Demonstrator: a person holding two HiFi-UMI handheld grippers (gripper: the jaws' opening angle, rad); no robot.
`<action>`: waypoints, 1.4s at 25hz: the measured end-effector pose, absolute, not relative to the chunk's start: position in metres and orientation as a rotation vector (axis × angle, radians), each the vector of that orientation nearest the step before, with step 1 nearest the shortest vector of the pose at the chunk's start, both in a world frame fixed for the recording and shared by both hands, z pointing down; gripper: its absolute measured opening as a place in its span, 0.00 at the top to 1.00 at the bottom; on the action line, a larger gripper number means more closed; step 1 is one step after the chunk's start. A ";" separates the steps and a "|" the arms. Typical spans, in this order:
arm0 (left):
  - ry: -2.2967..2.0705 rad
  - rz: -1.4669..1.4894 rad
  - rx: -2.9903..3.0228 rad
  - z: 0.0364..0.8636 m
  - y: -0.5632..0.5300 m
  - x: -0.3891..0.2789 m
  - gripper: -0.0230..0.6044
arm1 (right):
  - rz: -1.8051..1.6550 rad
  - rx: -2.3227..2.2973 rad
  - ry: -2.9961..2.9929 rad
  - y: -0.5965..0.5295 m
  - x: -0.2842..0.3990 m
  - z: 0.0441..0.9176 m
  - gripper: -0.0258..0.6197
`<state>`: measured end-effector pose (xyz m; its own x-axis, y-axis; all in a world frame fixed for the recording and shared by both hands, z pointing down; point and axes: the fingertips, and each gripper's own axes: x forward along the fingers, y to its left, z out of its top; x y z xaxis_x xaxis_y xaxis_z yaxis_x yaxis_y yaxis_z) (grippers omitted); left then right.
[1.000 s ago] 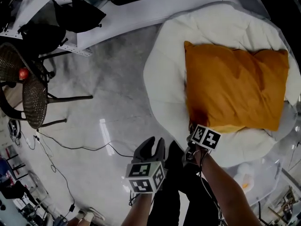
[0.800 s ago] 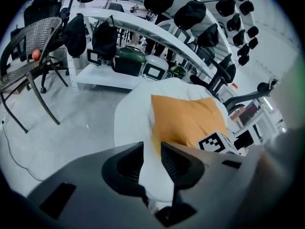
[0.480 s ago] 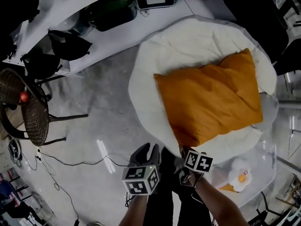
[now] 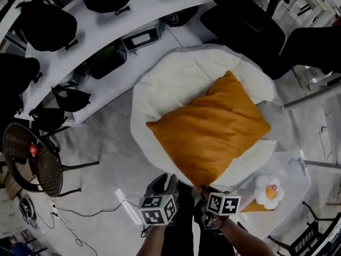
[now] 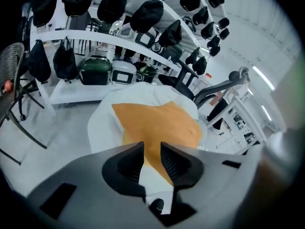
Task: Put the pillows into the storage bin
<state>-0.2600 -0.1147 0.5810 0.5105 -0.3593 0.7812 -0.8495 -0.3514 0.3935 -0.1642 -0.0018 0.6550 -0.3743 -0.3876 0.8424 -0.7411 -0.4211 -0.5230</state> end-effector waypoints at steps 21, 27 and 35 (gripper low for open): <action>-0.792 0.766 2.200 0.438 -0.057 -0.152 0.79 | 1.930 2.020 -1.667 0.022 -0.045 0.479 0.93; -0.755 0.741 2.243 0.410 -0.044 -0.130 0.79 | 1.909 2.154 -1.765 0.015 -0.010 0.429 0.93; -0.675 0.689 2.339 0.358 -0.037 -0.089 0.79 | 1.870 2.320 -1.811 0.017 0.030 0.363 0.93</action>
<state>-0.0894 -0.0374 0.3584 0.7357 -0.2924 0.6109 -0.6051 -0.6891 0.3989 0.0300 0.0168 0.3633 -0.0815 -0.8524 0.5166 -0.4891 -0.4174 -0.7659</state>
